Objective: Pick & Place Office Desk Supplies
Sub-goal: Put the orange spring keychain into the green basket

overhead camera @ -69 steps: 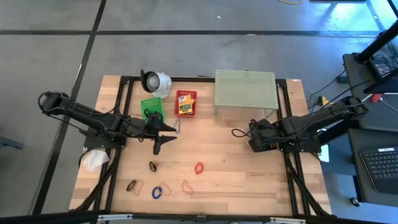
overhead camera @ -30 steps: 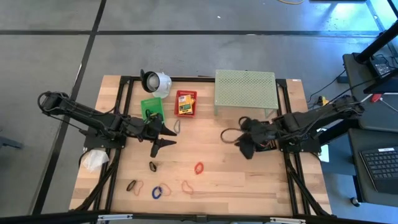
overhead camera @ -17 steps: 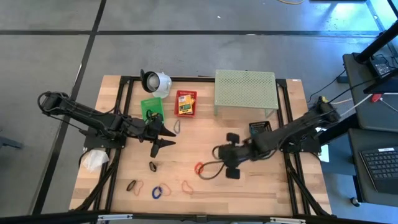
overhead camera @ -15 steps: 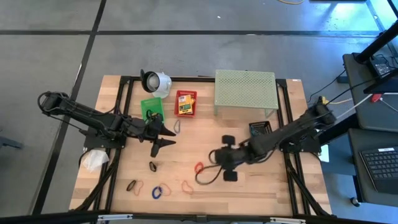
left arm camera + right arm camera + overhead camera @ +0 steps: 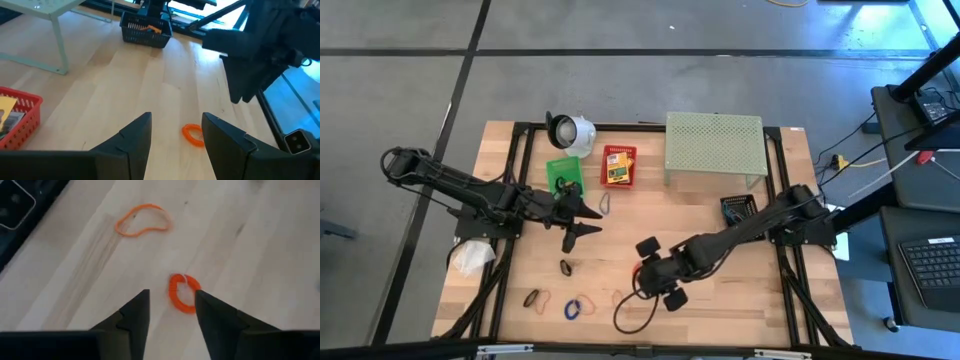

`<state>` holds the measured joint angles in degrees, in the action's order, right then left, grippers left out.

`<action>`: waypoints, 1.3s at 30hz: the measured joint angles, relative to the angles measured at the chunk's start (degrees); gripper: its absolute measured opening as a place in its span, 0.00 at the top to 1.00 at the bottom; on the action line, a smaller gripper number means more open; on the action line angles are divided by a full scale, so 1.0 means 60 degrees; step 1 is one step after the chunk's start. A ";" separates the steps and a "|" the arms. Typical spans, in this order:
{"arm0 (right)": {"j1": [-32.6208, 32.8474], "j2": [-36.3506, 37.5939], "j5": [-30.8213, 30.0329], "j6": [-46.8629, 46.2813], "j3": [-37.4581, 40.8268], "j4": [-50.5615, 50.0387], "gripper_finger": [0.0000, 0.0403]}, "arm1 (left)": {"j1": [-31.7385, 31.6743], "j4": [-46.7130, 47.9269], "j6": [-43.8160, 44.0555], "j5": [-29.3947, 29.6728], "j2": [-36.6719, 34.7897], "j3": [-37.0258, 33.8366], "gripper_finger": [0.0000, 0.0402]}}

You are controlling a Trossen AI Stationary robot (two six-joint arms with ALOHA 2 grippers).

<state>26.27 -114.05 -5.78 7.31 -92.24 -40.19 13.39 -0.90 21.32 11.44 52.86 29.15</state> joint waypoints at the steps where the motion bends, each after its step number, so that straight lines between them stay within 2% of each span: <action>1: -0.0014 -0.0133 0.0007 0.0051 -0.0069 -0.0024 0.58 | 0.0000 0.0066 0.0007 0.0003 0.0000 0.0000 0.58; 5: -0.0031 -0.0492 -0.0661 0.0117 -0.0128 -0.0149 0.48 | 0.0000 0.0214 0.0004 0.0004 0.0000 0.0001 0.58; 10: -0.0111 -0.0639 -0.0398 0.0121 -0.0141 0.0108 0.42 | 0.0000 0.0200 0.0001 0.0004 0.0000 0.0000 0.58; 26: -0.0706 -0.0962 0.0845 -0.0145 -0.0033 0.0572 0.47 | 0.0000 0.0194 -0.0041 0.0007 0.0000 0.0002 0.58; 39: -0.0788 -0.1868 0.1150 -0.0142 -0.0033 0.0742 0.47 | 0.0000 0.0189 -0.0171 0.0007 0.0000 0.0000 0.58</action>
<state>21.54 -125.26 1.13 6.46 -92.44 -35.73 13.39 0.23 20.29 11.49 52.86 29.15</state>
